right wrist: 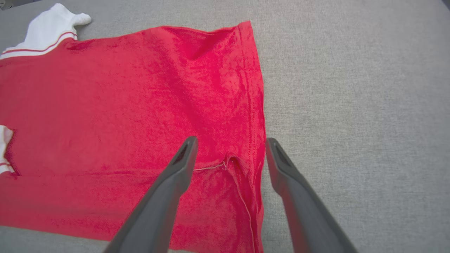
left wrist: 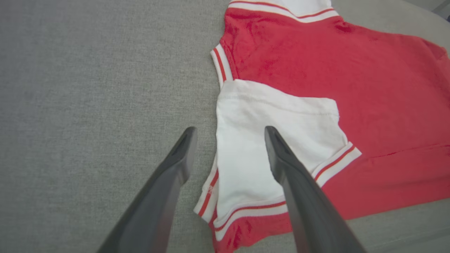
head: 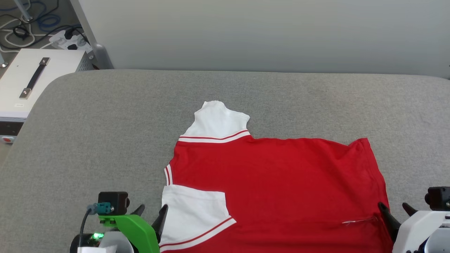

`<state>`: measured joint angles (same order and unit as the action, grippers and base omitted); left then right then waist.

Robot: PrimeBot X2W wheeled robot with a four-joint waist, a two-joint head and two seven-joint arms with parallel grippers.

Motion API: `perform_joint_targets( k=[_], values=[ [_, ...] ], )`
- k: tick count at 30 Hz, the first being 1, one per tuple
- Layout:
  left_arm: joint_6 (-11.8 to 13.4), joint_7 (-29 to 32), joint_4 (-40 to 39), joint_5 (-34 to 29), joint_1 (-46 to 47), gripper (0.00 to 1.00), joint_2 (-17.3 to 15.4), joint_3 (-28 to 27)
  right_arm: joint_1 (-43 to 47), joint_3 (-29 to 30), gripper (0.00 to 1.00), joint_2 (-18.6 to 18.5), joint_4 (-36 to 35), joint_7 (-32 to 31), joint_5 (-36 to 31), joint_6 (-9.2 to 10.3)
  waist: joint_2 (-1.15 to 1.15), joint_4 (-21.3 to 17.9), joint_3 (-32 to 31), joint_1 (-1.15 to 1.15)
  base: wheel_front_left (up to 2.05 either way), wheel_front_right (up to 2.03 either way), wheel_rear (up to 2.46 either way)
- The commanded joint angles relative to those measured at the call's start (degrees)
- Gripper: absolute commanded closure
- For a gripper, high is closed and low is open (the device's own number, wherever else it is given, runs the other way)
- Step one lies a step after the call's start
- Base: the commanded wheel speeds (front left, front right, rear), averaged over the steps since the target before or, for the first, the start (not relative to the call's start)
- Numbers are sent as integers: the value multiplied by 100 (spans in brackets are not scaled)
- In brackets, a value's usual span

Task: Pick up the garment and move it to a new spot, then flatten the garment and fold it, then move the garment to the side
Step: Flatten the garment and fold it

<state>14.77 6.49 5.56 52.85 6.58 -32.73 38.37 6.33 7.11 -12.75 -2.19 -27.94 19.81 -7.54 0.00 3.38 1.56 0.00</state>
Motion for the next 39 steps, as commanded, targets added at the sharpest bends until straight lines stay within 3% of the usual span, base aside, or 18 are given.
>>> perform_joint_targets(
  k=[1,11,18,23,28,35,39],
  values=[
    [-39,-228,-90,-93,133,0,37,-79,-81,-69,0,-106,-116,185,-20,5,0,-9,-53,0,0,0,0],
    [-177,-1964,-239,-845,305,0,324,-360,-204,-223,0,-75,-566,1781,-84,5,0,-48,42,0,0,0,0],
    [-469,-2144,-303,-1485,408,0,704,-855,-303,-298,0,174,-586,2486,-223,5,0,-178,334,0,0,0,0],
    [-868,-2140,-19,-1814,742,0,718,-931,-434,-345,0,315,-564,2639,-270,5,0,-364,691,0,0,0,0],
    [-1213,-1397,498,-1939,1686,0,554,-720,-633,-402,0,329,-566,2635,-281,5,0,-561,1090,0,0,0,0],
    [-1879,403,1272,-1826,3534,0,427,-433,-985,-524,0,339,-633,2630,-302,5,0,-838,1682,0,0,0,0],
    [-2063,1451,1830,-1847,4482,0,329,-188,-1178,-702,0,322,-665,2677,-329,5,0,-1018,1961,0,0,0,0]
  ],
)
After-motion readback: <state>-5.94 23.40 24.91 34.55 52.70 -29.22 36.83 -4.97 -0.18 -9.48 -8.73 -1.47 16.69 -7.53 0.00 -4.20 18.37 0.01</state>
